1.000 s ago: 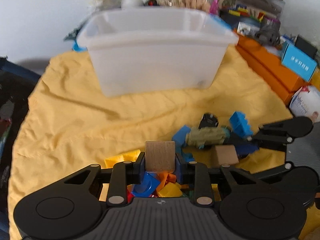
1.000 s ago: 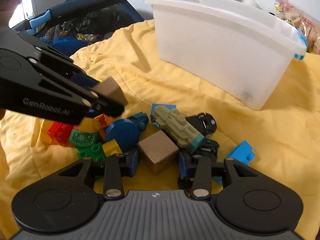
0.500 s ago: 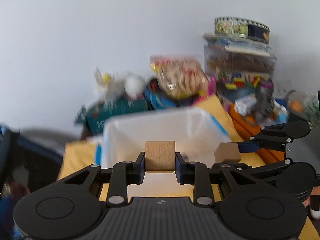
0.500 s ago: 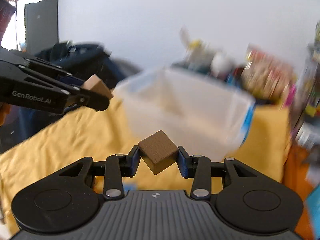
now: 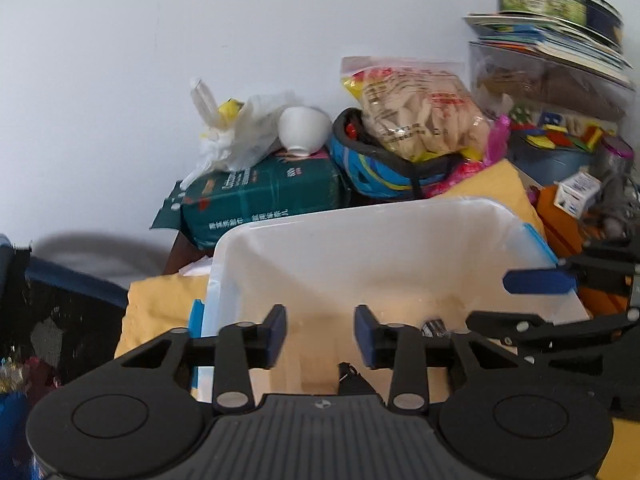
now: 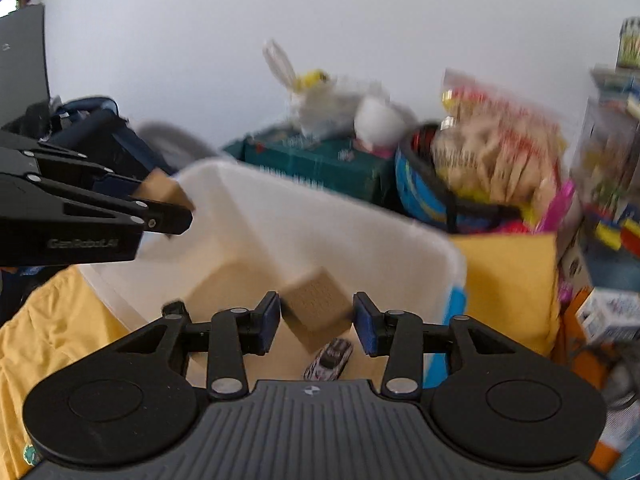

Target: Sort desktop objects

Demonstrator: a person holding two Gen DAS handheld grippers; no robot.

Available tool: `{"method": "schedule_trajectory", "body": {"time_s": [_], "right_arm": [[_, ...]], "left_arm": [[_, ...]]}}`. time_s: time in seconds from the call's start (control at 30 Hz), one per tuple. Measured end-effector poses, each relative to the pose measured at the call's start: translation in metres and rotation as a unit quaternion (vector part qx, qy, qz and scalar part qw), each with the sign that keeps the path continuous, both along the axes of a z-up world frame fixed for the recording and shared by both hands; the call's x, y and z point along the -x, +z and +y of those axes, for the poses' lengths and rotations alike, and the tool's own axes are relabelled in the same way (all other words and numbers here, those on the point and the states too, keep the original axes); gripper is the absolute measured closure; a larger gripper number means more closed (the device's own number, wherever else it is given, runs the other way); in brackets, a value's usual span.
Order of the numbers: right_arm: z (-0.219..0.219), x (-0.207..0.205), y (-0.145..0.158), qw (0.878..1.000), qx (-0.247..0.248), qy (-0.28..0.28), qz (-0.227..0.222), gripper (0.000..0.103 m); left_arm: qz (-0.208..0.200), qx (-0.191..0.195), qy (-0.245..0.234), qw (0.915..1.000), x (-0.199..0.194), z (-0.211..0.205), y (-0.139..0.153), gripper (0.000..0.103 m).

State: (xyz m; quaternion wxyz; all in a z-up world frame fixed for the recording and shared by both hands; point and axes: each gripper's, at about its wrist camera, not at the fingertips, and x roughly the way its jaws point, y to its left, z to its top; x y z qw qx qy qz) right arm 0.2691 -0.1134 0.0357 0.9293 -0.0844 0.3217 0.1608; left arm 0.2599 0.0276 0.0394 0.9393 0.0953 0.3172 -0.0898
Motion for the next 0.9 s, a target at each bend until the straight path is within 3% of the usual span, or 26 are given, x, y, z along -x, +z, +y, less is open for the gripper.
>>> {"method": "schedule_trajectory", "body": {"time_s": [0.1,0.2,0.27,0.3,0.43,0.7,0.83,0.9], "right_arm": [[-0.002,0.01,-0.001,1.0,-0.009,0.008,-0.007,0.057],[-0.005,0.028,0.009,0.999,-0.018,0.02,-0.025,0.057],[-0.009,0.044,0.016,0.998,-0.03,0.033,-0.035,0.057],[-0.01,0.051,0.019,0.998,-0.034,0.04,-0.039,0.057],[-0.014,0.092,0.01,0.996,-0.02,0.07,-0.045,0.057],[-0.03,0.147,-0.055,0.997,-0.002,0.05,0.051,0.058],[-0.028,0.169,-0.07,0.995,-0.012,0.071,0.075,0.058],[-0.022,0.179,-0.072,0.993,-0.016,0.092,0.078,0.059]], "left_arm": [[-0.011,-0.002,-0.007,0.9999,0.02,0.005,0.006,0.052],[-0.016,0.04,-0.011,0.999,0.051,0.017,0.016,0.05],[-0.02,0.053,-0.005,0.9984,0.078,0.023,0.016,0.041],[-0.019,0.056,-0.002,0.9983,0.09,0.023,0.012,0.037],[0.025,0.052,-0.003,0.9983,0.136,0.018,-0.018,0.036],[0.115,0.098,-0.006,0.9885,0.207,-0.001,-0.073,0.036],[0.128,0.06,-0.018,0.9898,0.23,-0.005,-0.093,0.037],[0.133,0.06,-0.01,0.9892,0.236,0.001,-0.097,0.037]]}}
